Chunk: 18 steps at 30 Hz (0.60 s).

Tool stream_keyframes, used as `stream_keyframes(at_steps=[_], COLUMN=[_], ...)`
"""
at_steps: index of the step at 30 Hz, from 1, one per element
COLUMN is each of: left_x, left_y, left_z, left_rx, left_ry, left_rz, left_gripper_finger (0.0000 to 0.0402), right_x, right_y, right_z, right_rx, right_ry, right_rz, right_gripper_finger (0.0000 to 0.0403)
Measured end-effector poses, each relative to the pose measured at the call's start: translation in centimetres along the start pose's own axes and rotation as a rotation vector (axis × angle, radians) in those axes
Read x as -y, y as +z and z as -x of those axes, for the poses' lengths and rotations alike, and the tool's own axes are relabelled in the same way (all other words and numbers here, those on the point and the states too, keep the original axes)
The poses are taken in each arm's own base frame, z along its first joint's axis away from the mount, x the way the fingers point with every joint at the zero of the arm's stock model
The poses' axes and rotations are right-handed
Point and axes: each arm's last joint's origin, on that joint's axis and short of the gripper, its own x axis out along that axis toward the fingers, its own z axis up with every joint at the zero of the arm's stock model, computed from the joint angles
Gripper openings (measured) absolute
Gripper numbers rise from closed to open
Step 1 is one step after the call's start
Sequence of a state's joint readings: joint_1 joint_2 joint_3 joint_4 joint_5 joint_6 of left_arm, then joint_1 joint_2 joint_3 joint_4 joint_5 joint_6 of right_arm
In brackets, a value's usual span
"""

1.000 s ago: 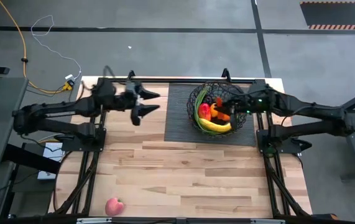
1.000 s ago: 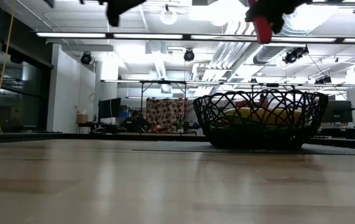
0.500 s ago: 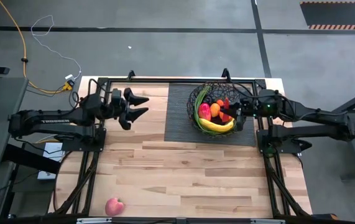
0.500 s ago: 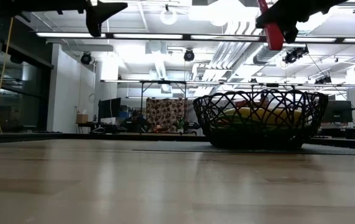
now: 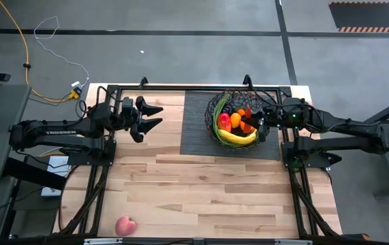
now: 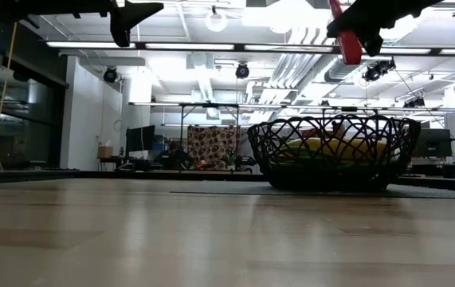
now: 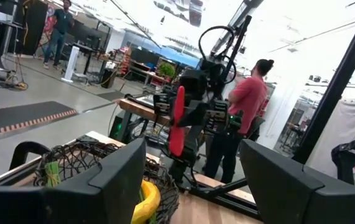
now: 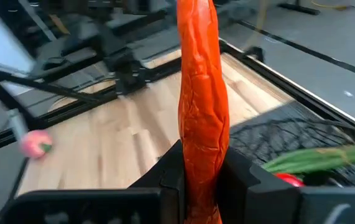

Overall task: Build produce basket
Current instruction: Put the carrot into the wire basket

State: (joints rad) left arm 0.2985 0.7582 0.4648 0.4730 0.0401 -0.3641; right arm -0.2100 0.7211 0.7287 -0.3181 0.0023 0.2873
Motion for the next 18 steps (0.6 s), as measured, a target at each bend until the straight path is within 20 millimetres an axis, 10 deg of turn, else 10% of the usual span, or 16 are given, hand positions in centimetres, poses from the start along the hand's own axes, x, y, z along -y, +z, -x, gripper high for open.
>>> stream_keyframes(at_steps=[10, 18], left_x=[0.0, 0.0], left_y=[0.0, 0.0], left_z=[0.0, 0.0], left_rx=[-0.001, 0.003], left_ry=[0.0, 0.01], left_rz=[0.0, 0.0], left_gripper_finger=[0.025, 0.025], right_x=[3.5, 10.0], right_y=[3.0, 0.9], right_z=[-4.1, -8.1], right_rx=[-0.387, -0.763], right_ry=[-0.419, -0.617], right_rz=[0.0, -0.075], right_gripper_finger=[0.0048, 0.0048])
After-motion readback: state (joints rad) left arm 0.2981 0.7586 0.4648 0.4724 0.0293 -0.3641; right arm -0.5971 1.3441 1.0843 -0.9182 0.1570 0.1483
